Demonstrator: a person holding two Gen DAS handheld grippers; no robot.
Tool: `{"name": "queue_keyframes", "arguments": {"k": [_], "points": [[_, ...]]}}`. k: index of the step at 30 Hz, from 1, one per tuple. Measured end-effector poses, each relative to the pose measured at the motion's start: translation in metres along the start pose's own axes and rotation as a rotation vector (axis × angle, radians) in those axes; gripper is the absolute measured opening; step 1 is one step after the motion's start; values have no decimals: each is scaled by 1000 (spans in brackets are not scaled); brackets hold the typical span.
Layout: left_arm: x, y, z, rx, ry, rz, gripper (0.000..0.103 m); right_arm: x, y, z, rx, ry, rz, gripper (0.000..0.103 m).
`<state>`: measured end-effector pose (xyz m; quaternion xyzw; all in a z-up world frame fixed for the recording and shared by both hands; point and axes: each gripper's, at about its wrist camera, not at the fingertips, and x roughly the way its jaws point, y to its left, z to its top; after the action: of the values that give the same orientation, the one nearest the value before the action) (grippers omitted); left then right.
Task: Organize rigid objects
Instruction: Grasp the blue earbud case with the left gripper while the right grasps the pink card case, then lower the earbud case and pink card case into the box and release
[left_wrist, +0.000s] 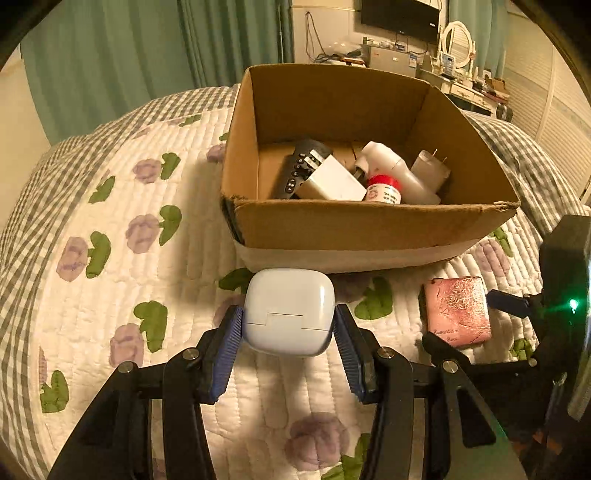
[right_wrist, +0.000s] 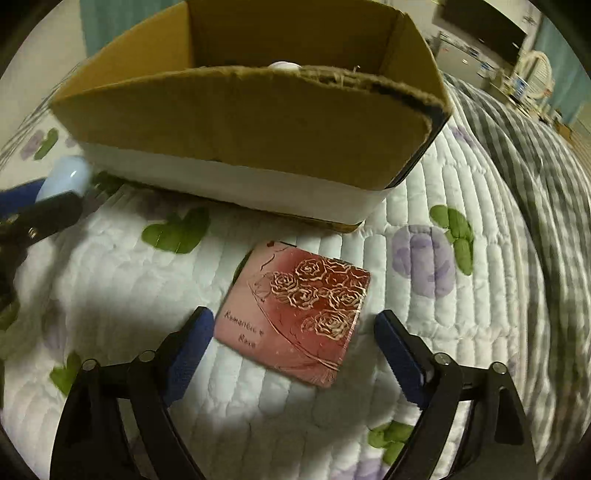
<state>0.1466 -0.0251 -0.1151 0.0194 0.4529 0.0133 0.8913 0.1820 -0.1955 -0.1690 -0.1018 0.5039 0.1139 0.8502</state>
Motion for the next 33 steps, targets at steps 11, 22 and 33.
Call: {"name": "queue_keyframes", "arguments": {"k": [11,22,33], "points": [[4,3,-3,-16,8,-41,51,21,19,16,-8,-8,-78,80],[-14,5,-7,-7,-20,-57,51,-19,19,3,-70,-35,-33,74],[-58,11,7,-5,-77,-105,51,-94,30,11,-89,-127,3,73]]}}
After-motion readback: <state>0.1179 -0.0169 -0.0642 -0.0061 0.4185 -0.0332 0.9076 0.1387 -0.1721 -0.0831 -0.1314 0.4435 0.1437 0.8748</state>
